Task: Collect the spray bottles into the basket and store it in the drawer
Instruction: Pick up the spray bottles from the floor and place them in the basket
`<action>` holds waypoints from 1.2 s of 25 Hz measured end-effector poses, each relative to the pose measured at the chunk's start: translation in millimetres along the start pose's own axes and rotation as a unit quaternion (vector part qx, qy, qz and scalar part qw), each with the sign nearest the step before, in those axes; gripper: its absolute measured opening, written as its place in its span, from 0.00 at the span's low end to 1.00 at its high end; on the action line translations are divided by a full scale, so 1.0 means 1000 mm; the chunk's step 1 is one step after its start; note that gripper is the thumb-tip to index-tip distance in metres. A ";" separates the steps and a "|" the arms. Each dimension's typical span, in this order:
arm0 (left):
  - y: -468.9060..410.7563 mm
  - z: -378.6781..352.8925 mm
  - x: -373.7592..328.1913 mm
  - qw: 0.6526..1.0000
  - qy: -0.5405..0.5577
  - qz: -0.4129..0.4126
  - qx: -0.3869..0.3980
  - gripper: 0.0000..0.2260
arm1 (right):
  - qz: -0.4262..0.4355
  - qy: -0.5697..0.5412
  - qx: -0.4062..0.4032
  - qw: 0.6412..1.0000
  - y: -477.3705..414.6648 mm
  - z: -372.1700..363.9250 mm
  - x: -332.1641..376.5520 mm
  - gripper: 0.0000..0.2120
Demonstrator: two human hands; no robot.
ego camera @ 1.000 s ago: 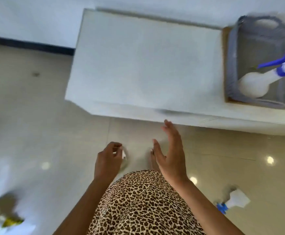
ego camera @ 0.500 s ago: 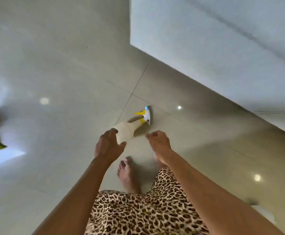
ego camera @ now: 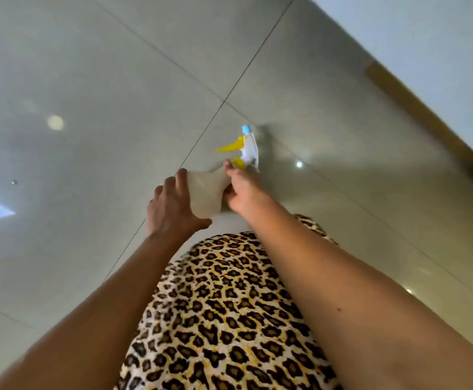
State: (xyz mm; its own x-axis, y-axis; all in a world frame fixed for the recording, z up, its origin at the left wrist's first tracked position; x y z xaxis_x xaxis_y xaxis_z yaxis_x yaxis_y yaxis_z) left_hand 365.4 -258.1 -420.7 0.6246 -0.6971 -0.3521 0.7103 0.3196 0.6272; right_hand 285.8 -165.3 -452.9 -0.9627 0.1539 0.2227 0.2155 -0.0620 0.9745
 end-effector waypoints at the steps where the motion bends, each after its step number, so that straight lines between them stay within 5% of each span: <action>1: 0.006 0.011 -0.006 1.000 0.007 -0.002 -0.012 0.44 | 0.014 0.006 -0.001 1.000 0.011 -0.001 0.007 0.14; 11: 0.134 0.228 -0.146 0.992 0.069 -0.065 -0.078 0.48 | 0.180 0.070 0.004 0.981 0.277 -0.004 0.138 0.10; 20: 0.290 0.453 -0.347 0.944 0.100 -0.285 -0.136 0.46 | 0.403 0.062 -0.019 0.913 0.612 0.068 0.299 0.10; 30: 0.352 0.488 -0.576 0.870 0.155 -0.457 -0.099 0.39 | 0.559 -0.031 -0.078 0.825 0.761 0.238 0.424 0.08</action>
State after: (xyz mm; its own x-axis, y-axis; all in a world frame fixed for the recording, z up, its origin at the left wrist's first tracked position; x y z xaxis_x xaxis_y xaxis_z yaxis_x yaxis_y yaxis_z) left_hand 97.1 -57.2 341.4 -0.1943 -0.5215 -0.8308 0.9794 -0.1511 -0.1342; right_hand 80.2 87.2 389.9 -0.1651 -0.0366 0.9856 0.9348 -0.3245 0.1446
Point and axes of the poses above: each hand's wrist, its own y-axis away from the middle knuckle, its own z-axis out of the back of the hand, x = y × z, the point moved 1 cm from there along -y, towards the middle knuckle, and after that the axes turned 5 degrees about y, right-handed, at the moved point
